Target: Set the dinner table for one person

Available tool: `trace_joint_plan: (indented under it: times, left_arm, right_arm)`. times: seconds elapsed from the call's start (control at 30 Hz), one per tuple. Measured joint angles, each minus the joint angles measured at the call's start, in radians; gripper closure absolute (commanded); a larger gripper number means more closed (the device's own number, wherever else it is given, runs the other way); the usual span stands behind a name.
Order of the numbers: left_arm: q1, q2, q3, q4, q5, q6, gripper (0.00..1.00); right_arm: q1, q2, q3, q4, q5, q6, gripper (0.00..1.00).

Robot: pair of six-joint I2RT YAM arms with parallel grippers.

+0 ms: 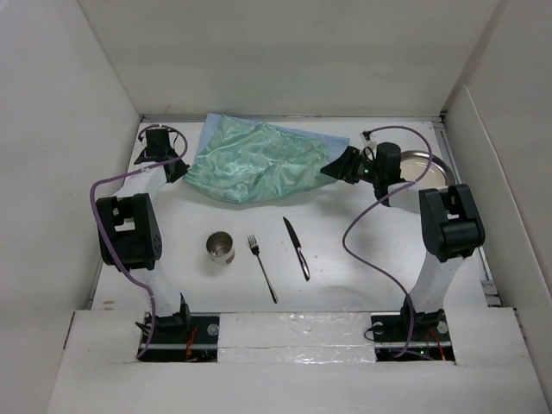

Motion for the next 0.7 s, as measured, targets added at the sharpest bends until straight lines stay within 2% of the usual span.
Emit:
trace_joint_plan:
  times: [0.2, 0.27, 0.3, 0.37, 0.4, 0.5, 0.53, 0.63, 0.7]
  left_arm:
    - [0.000, 0.000, 0.000, 0.000, 0.000, 0.000, 1.00]
    - [0.000, 0.000, 0.000, 0.000, 0.000, 0.000, 1.00]
    - [0.000, 0.000, 0.000, 0.000, 0.000, 0.000, 1.00]
    - [0.000, 0.000, 0.000, 0.000, 0.000, 0.000, 1.00]
    - [0.000, 0.000, 0.000, 0.000, 0.000, 0.000, 1.00]
    - [0.000, 0.000, 0.000, 0.001, 0.000, -0.001, 1.00]
    - [0.000, 0.000, 0.000, 0.001, 0.000, -0.001, 1.00]
    - [0.000, -0.003, 0.000, 0.002, 0.005, -0.009, 1.00]
    - [0.000, -0.020, -0.001, 0.002, 0.021, -0.020, 1.00]
  right_arm:
    - [0.010, 0.003, 0.022, -0.021, 0.038, 0.001, 0.44]
    - [0.011, 0.008, 0.022, -0.021, 0.045, 0.001, 0.49]
    - [0.011, 0.011, 0.022, -0.021, 0.047, 0.001, 0.55]
    - [0.011, 0.021, 0.022, -0.021, 0.053, 0.003, 0.57]
    - [0.011, 0.024, 0.021, -0.021, 0.055, 0.006, 0.68]
    - [0.010, 0.026, 0.019, -0.021, 0.063, 0.014, 0.78]
    - [0.010, 0.026, 0.018, -0.019, 0.064, 0.016, 0.89]
    - [0.010, 0.016, 0.002, -0.026, 0.077, 0.024, 1.00]
    - [0.010, -0.018, -0.012, -0.065, 0.094, 0.024, 1.00]
